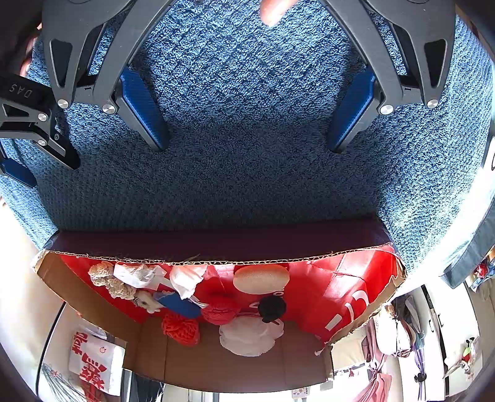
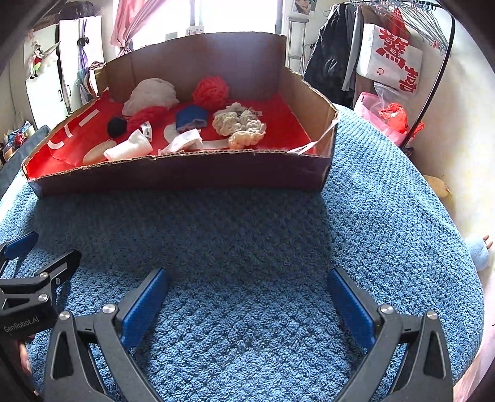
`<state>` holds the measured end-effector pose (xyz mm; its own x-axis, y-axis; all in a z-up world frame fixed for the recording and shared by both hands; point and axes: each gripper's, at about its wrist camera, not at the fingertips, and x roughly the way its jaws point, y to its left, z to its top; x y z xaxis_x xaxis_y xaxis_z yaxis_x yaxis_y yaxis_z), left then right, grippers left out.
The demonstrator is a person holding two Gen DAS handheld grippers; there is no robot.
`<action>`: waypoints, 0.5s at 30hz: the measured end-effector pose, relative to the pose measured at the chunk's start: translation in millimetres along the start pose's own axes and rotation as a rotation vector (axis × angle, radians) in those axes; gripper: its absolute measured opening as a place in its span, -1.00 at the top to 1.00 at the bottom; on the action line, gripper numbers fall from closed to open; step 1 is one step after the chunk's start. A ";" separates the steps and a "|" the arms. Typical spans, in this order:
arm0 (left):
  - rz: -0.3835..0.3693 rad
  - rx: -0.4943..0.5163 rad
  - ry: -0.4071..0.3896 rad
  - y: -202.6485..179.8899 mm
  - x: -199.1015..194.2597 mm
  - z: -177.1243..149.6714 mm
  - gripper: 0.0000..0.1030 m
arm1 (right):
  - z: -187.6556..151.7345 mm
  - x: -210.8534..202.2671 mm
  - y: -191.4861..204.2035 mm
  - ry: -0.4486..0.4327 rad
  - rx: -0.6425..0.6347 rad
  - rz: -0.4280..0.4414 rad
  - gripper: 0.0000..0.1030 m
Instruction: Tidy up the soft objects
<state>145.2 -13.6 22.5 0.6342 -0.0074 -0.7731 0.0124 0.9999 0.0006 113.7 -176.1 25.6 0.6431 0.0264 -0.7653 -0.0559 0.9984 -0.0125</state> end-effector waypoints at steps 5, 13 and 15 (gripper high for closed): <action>0.001 0.000 -0.002 0.1 -0.3 -1.0 -1.00 | -0.4 0.8 0.1 0.000 -0.001 -0.002 -1.00; -0.001 0.000 -0.003 -0.2 -0.6 -1.8 -1.00 | -1.4 0.8 -1.4 0.000 0.005 0.004 -1.00; -0.004 -0.002 -0.003 0.2 -0.8 -2.0 -1.00 | -1.1 0.7 -2.3 0.000 0.008 0.007 -1.00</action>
<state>143.2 -13.4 21.8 0.6362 -0.0114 -0.7714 0.0133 0.9999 -0.0038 113.4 -178.5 24.3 0.6428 0.0330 -0.7653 -0.0541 0.9985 -0.0024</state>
